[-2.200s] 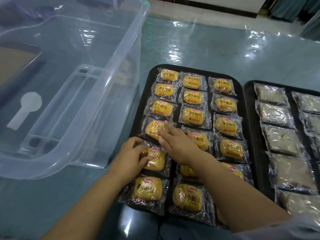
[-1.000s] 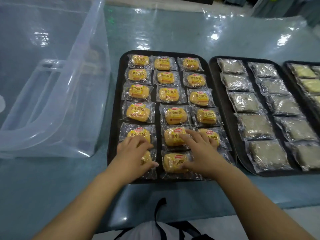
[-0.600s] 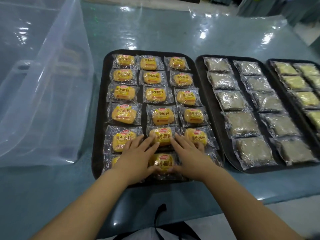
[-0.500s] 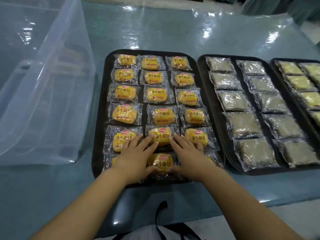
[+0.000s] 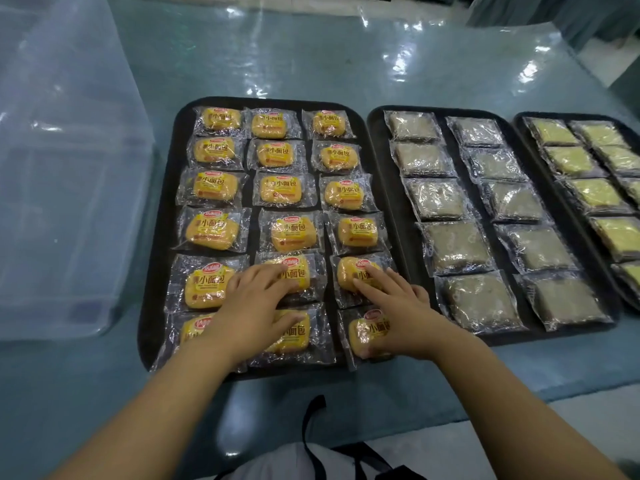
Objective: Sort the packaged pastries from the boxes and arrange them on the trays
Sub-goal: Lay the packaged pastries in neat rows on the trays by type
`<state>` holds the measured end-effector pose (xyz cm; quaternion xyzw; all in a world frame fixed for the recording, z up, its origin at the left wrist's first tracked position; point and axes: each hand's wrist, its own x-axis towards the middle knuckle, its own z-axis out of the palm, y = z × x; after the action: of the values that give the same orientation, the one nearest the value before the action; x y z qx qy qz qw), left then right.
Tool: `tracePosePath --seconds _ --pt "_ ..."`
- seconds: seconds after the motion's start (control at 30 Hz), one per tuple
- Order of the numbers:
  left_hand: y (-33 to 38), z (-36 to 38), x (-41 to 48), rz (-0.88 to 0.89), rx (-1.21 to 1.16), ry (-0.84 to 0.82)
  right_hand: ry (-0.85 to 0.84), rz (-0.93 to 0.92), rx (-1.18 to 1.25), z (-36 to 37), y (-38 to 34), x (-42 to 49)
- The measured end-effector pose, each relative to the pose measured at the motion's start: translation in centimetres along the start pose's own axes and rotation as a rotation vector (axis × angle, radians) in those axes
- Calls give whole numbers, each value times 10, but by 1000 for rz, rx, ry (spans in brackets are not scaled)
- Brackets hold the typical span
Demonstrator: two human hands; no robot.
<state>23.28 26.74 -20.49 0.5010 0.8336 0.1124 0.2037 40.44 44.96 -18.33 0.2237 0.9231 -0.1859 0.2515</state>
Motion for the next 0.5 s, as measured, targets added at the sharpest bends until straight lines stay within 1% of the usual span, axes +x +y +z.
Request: tracePosePath --seconds 0.17,0.3,0.5 --pt "7 2 4 -14 -27 30 65 -35 -38 4 0 10" --pt "7 -1 8 -38 -59 70 85 -60 -8 -6 3 13" --pt "10 -13 31 -105 -32 82 205 -7 1 -38 3 46"
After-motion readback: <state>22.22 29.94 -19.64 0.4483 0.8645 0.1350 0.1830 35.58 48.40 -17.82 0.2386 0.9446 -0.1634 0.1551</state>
